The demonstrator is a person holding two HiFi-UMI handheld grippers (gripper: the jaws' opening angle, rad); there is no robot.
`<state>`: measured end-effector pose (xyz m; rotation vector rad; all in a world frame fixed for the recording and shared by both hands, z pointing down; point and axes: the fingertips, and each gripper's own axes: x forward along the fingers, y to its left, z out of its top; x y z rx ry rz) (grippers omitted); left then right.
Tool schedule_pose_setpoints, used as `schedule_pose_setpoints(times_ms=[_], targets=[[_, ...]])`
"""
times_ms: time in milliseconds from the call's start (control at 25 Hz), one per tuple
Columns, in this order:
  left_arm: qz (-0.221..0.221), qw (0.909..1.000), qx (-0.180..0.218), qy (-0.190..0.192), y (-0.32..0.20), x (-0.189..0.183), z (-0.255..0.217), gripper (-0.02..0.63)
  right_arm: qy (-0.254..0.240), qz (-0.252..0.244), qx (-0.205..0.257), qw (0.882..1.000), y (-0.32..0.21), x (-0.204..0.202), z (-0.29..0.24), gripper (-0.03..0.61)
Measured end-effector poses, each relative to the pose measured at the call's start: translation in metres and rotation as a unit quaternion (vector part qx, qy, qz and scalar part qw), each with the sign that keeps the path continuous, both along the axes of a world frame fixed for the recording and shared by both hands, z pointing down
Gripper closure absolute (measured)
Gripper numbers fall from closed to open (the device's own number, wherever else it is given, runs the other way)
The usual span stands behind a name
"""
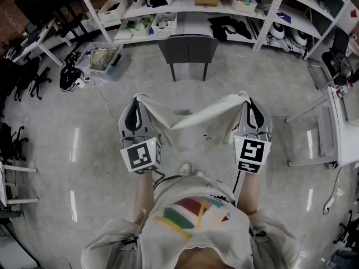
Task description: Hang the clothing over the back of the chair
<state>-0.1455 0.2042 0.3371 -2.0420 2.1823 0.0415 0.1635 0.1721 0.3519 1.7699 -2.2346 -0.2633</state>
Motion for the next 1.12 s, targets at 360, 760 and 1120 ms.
schedule_pose_setpoints(times_ms=[360, 760, 1120], targets=[[-0.009, 0.9999, 0.006, 0.002, -0.004, -0.013, -0.005, 0.601, -0.002, -0.002, -0.006, 1.000, -0.005, -0.008, 0.005, 0.568], [-0.010, 0.9999, 0.012, 0.004, -0.009, -0.027, -0.008, 0.601, -0.025, -0.007, -0.011, 1.000, -0.007, -0.019, 0.008, 0.568], [0.001, 0.9999, 0.011, 0.012, -0.021, -0.039, -0.003, 0.601, -0.019, 0.003, -0.012, 1.000, -0.014, -0.029, 0.009, 0.568]])
